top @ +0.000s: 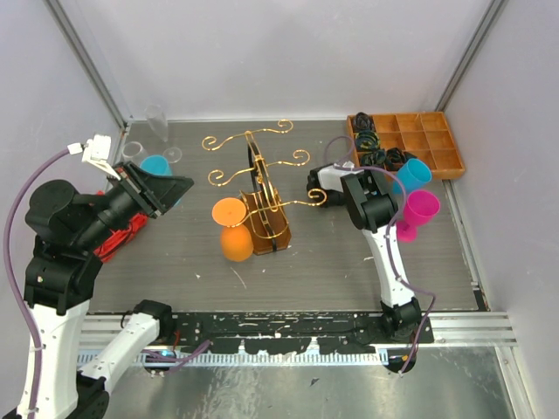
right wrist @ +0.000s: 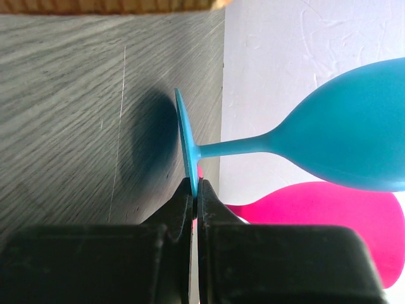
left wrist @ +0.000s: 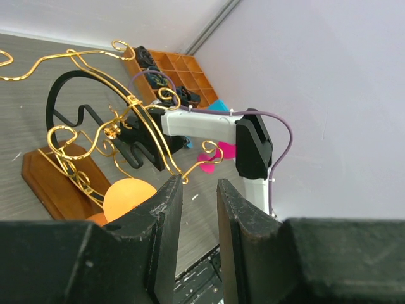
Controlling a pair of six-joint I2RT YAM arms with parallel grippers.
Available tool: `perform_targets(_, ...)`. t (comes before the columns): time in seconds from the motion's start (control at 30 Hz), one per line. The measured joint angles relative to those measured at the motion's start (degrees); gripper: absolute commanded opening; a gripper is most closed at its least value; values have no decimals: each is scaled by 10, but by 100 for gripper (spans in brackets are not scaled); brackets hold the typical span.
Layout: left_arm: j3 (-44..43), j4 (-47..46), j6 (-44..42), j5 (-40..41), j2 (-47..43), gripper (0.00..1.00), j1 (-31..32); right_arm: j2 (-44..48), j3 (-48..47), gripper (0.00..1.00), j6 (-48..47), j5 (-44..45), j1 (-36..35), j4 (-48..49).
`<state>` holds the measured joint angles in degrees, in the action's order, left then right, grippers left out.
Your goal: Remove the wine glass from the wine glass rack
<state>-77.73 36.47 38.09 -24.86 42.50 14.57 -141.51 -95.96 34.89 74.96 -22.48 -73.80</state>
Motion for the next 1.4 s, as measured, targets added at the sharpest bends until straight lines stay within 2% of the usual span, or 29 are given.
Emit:
perform_targets(0.3, 0, 9, -4, 5, 0, 35, 1, -1, 2, 1, -34, -13, -2, 23)
perform_targets(0.57, 0, 10, -5, 11, 0, 35, 1, 5, 12, 29, -73, -43, -6, 64)
perform_targets(0.67, 0, 10, -5, 13, 0, 36, 1, 8, 13, 35, -87, -46, -8, 67)
perform_targets(0.93, 0, 11, -7, 15, 0, 36, 1, 23, 21, 41, -127, -64, -39, 70)
perform_targets(1.13, 0, 11, -11, 17, 0, 35, 1, 59, 32, 46, -163, -125, -67, 92)
perform_targets(1.4, 0, 12, -17, 23, 0, 36, 1, 117, 54, 49, -198, -217, -68, 130)
